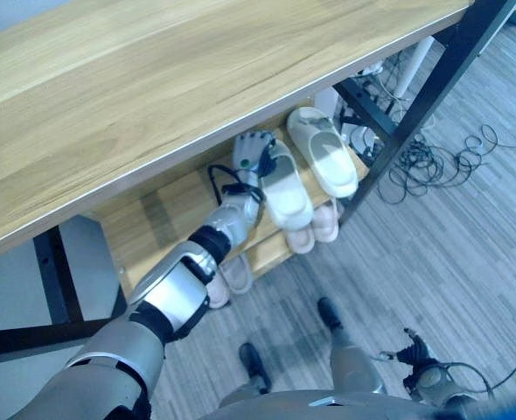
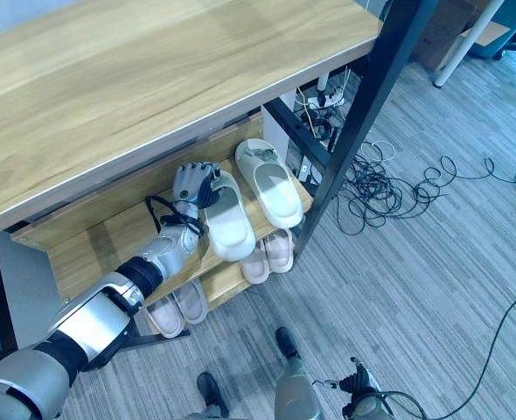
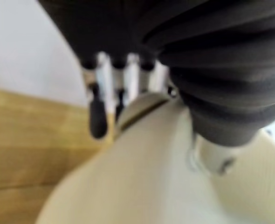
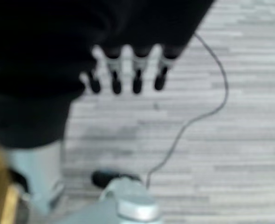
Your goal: Arrange the slippers neatly on the shoe rack.
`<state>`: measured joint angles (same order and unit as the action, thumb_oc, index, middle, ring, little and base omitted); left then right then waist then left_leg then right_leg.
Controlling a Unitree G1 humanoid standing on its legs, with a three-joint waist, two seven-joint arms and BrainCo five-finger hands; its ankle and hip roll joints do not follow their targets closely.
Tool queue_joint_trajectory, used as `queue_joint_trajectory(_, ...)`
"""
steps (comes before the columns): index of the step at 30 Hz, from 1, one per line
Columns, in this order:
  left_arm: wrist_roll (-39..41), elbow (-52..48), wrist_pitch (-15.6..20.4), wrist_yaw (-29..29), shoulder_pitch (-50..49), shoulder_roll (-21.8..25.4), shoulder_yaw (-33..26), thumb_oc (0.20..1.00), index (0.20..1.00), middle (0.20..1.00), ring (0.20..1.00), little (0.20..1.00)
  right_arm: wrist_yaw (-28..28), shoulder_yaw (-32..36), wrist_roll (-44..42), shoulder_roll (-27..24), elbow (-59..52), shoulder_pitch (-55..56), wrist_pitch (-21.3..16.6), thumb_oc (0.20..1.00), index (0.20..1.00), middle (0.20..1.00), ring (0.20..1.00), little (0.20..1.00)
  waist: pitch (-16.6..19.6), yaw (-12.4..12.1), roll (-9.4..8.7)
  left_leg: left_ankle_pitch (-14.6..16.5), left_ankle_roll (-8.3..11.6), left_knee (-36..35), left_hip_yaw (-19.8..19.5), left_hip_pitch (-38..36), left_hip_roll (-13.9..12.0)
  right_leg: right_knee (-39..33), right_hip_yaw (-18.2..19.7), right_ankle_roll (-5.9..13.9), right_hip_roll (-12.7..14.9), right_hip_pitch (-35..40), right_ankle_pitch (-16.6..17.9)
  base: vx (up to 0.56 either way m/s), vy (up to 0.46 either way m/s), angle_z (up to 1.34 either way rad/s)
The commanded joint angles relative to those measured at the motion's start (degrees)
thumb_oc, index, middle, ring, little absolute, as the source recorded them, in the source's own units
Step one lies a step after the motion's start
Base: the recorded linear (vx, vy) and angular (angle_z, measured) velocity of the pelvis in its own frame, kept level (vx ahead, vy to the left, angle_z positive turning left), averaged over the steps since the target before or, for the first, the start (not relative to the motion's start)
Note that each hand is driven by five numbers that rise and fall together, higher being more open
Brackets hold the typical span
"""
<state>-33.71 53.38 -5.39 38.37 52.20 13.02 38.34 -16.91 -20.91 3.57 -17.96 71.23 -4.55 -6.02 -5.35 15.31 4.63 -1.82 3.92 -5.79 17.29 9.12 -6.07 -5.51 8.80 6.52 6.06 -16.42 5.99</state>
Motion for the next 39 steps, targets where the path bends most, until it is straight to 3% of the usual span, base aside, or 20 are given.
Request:
queue_joint_trajectory(1, 1.92, 5.46, 1.8, 0.28, 6.41, -2.88, -3.22, 1.0, 1.0, 1.0, 1.0, 1.0, -0.91, -0.11, -2.03, -3.69, 2.97, -1.12, -0.25, 1.0, 1.0, 1.0, 1.0, 1.0, -0.55, 0.62, 5.09, 0.28, 3.07, 0.79, -3.33, -1.4, -3.76, 3.19, -2.86, 0.44, -3.39, -2.18, -4.56, 0.0, 0.0, 0.0)
queue_joint_trajectory(18, 9.78, -1.45, 5.0, 0.33, 2.09, -1.11, -7.16, 1.0, 1.0, 1.0, 1.0, 1.0, -0.2, 1.16, -2.69, -2.68, 3.4, 0.47, 0.58, 1.0, 1.0, 1.0, 1.0, 1.0, 0.91, -0.37, 5.29, 0.33, 3.08, 0.79, -4.81, -2.85, -3.48, 2.69, -4.47, 0.25, -3.26, 0.9, -4.92, 0.0, -0.001, 0.0)
queue_joint_trajectory(28, 11.06, -9.41, 5.91, 1.58, -2.72, 6.96, -12.19, 1.0, 1.0, 1.0, 1.0, 1.0, 0.7, 2.08, -3.38, -1.35, 3.43, 1.39, 0.87, 1.0, 1.0, 1.0, 1.0, 1.0, 1.93, -2.23, 4.98, 0.38, 2.96, 0.79, -6.57, -3.85, -3.2, 2.0, -6.45, 0.33, -3.0, 3.77, -5.17, 0.01, -0.008, 0.1)
queue_joint_trajectory(34, 9.78, -11.52, 6.2, 0.81, -6.57, 9.04, -13.43, 1.0, 1.0, 1.0, 1.0, 1.0, 1.34, 2.59, -3.86, -0.55, 3.77, 1.65, 1.04, 1.0, 1.0, 1.0, 1.0, 1.0, 2.38, -3.08, 4.64, 0.45, 2.91, 0.79, -7.3, -4.46, -3.06, 1.82, -7.29, 0.3, -2.87, 5.07, -5.37, 0.0, -0.002, 0.06)
queue_joint_trajectory(39, 4.7, -16.95, 6.52, -1.29, -11.66, 11.73, -12.64, 1.0, 1.0, 1.0, 1.0, 1.0, 1.94, 3.82, -4.66, 0.33, 3.88, 2.39, 1.03, 1.0, 1.0, 1.0, 1.0, 1.0, 2.61, -4.0, 4.16, 0.62, 2.79, 0.79, -8.27, -5.13, -2.91, 1.78, -8.35, 0.3, -2.65, 6.71, -5.79, 0.01, -0.002, 0.14)
